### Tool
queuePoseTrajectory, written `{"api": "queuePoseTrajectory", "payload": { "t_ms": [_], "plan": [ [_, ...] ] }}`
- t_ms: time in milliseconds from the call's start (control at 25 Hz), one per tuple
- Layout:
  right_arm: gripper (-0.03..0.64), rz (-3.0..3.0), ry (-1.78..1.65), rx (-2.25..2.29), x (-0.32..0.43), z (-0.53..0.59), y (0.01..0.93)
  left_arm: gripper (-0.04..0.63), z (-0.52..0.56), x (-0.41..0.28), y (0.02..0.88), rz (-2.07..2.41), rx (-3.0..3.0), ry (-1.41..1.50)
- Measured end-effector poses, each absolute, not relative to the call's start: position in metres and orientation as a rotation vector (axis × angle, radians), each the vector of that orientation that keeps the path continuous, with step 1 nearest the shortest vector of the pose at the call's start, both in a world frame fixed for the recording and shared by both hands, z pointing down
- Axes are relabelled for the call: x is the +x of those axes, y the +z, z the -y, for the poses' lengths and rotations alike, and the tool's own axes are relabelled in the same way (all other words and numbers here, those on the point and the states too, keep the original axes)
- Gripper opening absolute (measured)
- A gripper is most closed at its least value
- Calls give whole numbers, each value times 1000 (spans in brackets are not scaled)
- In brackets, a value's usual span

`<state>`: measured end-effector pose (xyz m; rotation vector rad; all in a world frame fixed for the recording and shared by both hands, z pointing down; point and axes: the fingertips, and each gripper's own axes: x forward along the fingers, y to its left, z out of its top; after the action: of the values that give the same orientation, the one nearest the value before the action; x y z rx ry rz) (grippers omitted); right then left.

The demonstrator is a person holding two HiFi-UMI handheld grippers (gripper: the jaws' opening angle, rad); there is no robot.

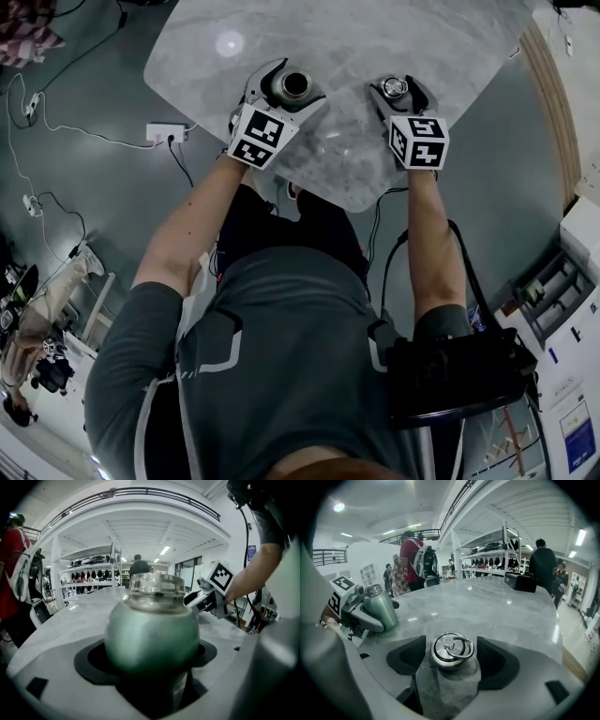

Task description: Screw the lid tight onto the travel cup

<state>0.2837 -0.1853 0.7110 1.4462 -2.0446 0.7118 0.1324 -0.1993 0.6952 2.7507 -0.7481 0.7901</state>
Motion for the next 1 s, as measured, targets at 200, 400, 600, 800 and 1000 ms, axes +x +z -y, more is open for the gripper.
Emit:
{"api": "queuePoseTrajectory", "payload": {
  "t_ms": [200,400,600,800,1000],
  "plan": [
    [328,2043,701,1434,277,186,714,410,198,133,697,750,2775,833],
    [325,2027,698,1433,280,189,716,410,202,139,697,783,2777,810],
    [287,1998,699,1456,286,189,716,406,204,139,696,765,2755,790],
    [285,1999,766,1465,286,184,712,404,203,138,694,710,2702,795],
    [285,2038,780,1492,268,179,695,404,196,125,679,593,2766,823]
  ]
}}
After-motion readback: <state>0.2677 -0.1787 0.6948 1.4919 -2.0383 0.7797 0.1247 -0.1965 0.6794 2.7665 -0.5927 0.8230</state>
